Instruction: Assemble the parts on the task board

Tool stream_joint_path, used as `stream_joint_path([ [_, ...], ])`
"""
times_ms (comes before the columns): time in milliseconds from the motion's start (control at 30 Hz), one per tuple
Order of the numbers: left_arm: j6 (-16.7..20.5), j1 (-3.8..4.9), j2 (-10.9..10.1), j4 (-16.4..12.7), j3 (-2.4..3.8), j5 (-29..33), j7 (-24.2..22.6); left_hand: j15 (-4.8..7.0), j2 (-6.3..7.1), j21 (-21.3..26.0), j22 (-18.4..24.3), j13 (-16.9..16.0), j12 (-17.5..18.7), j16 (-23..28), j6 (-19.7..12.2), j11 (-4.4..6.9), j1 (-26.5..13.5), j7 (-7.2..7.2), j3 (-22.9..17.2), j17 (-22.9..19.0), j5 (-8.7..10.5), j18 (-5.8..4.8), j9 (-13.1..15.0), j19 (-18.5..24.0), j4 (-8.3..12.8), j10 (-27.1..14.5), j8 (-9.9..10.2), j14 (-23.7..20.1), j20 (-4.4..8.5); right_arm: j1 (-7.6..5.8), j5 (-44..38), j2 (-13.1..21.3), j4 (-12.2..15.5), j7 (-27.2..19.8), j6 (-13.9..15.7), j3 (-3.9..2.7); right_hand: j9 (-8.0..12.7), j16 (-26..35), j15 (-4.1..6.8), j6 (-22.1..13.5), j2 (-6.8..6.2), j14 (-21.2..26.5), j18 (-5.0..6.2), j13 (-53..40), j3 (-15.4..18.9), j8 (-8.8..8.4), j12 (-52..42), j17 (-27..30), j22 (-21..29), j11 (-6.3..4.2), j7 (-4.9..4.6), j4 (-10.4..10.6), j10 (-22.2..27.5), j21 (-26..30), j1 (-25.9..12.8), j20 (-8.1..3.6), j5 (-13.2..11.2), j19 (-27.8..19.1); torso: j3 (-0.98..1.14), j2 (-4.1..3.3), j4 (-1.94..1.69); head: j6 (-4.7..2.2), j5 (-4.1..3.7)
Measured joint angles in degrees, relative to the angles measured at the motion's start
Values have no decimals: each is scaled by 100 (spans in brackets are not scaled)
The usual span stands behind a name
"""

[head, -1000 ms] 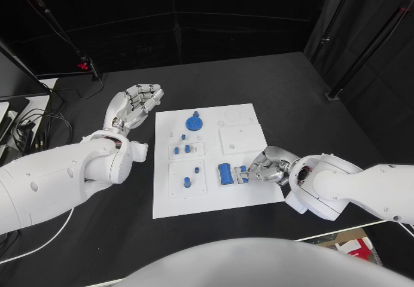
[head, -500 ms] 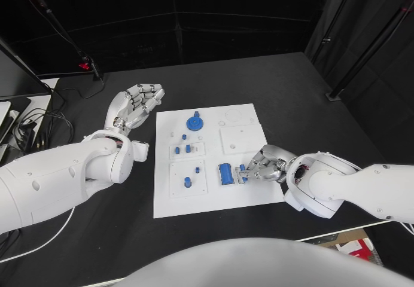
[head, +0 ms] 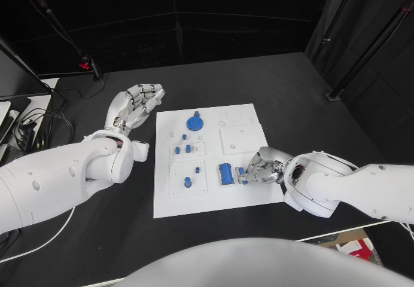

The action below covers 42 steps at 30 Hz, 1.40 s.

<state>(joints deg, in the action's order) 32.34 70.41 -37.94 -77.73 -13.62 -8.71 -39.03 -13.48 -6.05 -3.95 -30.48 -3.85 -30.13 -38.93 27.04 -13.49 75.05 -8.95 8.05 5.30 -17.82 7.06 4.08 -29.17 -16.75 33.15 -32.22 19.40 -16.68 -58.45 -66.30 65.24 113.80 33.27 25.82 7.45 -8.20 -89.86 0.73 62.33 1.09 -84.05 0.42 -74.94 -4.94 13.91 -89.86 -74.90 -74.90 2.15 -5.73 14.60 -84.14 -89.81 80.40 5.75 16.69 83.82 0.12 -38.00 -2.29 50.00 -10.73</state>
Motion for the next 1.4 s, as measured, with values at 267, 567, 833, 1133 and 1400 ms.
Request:
stream_joint_path([
  [267, -5, 0, 9, 3, 0, 0, 0, 0, 0, 0, 0, 0, 0, 0, 0, 0, 0, 0, 0, 0, 0, 0, 0, 0, 0, 0, 0, 0, 0, -2, -133, -27, -16, 39, -121, 0, 0, 0, 0, -1, 0, 0, 0, 0, 0, -1, 0, 0, 0, 0, -1, 0, 0, 0, 0, 0, -1, 0, 0, 1, 3, 0, -1],
  [567, -8, 0, 13, 6, 0, 0, 0, 0, 0, 0, 0, 0, 0, 0, 0, 0, 0, 0, 0, 0, 0, 0, 0, 0, 0, 0, 0, 0, 0, -4, -199, -82, -40, 41, -150, -2, -9, 0, 0, -9, -1, 0, 0, 0, 44, -33, 0, 0, 0, 1, -10, 44, 0, 0, -1, 0, -7, 0, -1, 2, 0, 0, 8],
  [833, -9, 0, 14, 9, 0, 0, 0, 0, 0, 0, -1, 0, 0, 0, 0, 0, 0, 0, 0, -9, -23, 0, 0, 0, 0, 0, 0, 0, 0, -3, -224, -107, -71, 41, -169, -1, -4, 0, 0, -18, -3, 0, 0, 0, 166, -82, 0, 0, 0, 1, -21, 165, 0, 0, -142, 0, -6, 0, -1, 2, -3, 0, 30],
  [1133, -10, 0, 20, 13, 0, 0, 0, 0, 0, 0, -1, 0, 0, 0, 0, 0, 0, 0, 0, -8, -23, 0, 0, 0, 0, 0, 0, 0, 0, -3, -233, -136, -100, 41, -202, 0, -6, 0, 0, -60, 6, 0, 0, 0, 232, -82, 0, 0, 0, 21, -62, 199, 21, 0, -237, 0, -6, 0, -1, -1, -2, 0, 30],
  [1400, -13, 0, 22, 16, 0, 0, 0, 0, 0, 0, -1, 0, 0, 0, 0, 0, 0, 0, 0, -8, -23, 0, 0, 0, 0, 0, 0, 0, 0, -2, -237, -150, -116, 41, -221, 0, -5, 0, 0, -174, -16, 0, 0, 0, 427, -105, 0, 0, 0, 21, -78, 201, 21, 0, -431, 0, -73, 0, -1, -2, 0, 0, 38],
])
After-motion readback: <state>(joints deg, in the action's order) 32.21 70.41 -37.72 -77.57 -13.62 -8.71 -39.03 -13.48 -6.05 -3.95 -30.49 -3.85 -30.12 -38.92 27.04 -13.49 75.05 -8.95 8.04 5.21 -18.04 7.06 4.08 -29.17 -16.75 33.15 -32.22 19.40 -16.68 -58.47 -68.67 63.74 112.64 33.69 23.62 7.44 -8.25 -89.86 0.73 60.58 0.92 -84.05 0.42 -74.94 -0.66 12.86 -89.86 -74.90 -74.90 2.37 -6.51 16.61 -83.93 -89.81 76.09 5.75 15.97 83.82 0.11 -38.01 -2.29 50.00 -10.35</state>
